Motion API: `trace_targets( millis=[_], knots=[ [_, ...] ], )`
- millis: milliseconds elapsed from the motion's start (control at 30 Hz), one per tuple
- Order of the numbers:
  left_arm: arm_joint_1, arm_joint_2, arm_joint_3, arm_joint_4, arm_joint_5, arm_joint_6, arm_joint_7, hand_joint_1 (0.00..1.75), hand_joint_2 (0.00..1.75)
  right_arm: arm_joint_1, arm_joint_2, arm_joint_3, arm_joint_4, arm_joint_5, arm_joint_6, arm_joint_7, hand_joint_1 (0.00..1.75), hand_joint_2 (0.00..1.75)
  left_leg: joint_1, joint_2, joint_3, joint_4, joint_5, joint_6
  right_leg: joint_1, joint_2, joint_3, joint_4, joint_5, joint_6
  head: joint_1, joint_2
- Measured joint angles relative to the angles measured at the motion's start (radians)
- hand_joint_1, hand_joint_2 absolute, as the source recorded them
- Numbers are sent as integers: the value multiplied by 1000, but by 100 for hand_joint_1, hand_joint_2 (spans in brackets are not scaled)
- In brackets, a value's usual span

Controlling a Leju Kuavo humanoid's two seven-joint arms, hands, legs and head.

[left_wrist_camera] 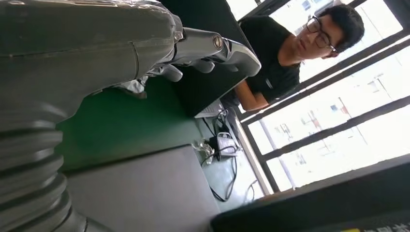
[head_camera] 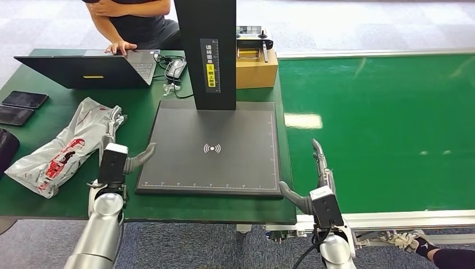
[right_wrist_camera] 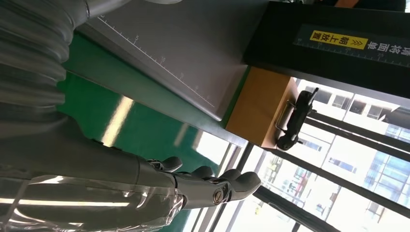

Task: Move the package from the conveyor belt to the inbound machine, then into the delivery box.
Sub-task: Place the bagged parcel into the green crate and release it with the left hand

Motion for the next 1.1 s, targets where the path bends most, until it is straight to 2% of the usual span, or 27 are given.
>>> trace_targets(
  millis=[167,233,300,400,433,500,767,967,1100],
  knots=[
    [28,-22,-14,-49,10,-8,-2,0,175,-2,0,0,2,0,0,0,0,175,0,-1,0,0,0,0,0,-1,0,0,0,0,0,0],
    [35,-30,-15,-58,42,-41,-10,0,175,-3,0,0,3,0,0,-1,0,175,0,-1,0,0,0,0,0,-1,0,0,0,0,0,0],
    [48,-47,-16,-63,160,-156,-39,0,175,-7,0,0,6,0,2,-6,0,175,0,-1,0,0,0,0,0,-1,0,0,0,0,0,0],
    [75,-77,-27,-65,384,-429,-93,0,175,-20,0,3,20,-2,5,-18,0,175,0,-1,0,0,0,0,0,-1,0,0,0,0,0,0],
    [83,-82,-37,-64,411,-497,-103,0,175,-24,0,4,25,-2,6,-20,0,175,0,-1,0,0,0,0,0,-1,0,0,0,0,0,0],
    [97,-87,-67,-63,410,-567,-105,0,175,-28,0,8,32,-3,8,-23,0,175,0,-1,0,0,0,0,0,-1,0,0,0,0,0,0],
    [134,-87,-136,-78,381,-613,-78,0,175,-28,0,12,46,0,24,-29,0,175,0,-1,0,0,0,1,0,-1,0,0,0,0,0,0],
    [145,-94,-138,-82,436,-659,-31,0,175,-25,0,13,51,2,41,-28,0,175,0,-1,0,0,0,1,0,-1,0,0,0,0,0,0],
    [153,-104,-134,-84,441,-658,-20,0,175,-16,0,12,49,2,49,-27,0,175,0,-1,0,0,0,1,0,-1,0,0,0,0,0,0]
  ],
)
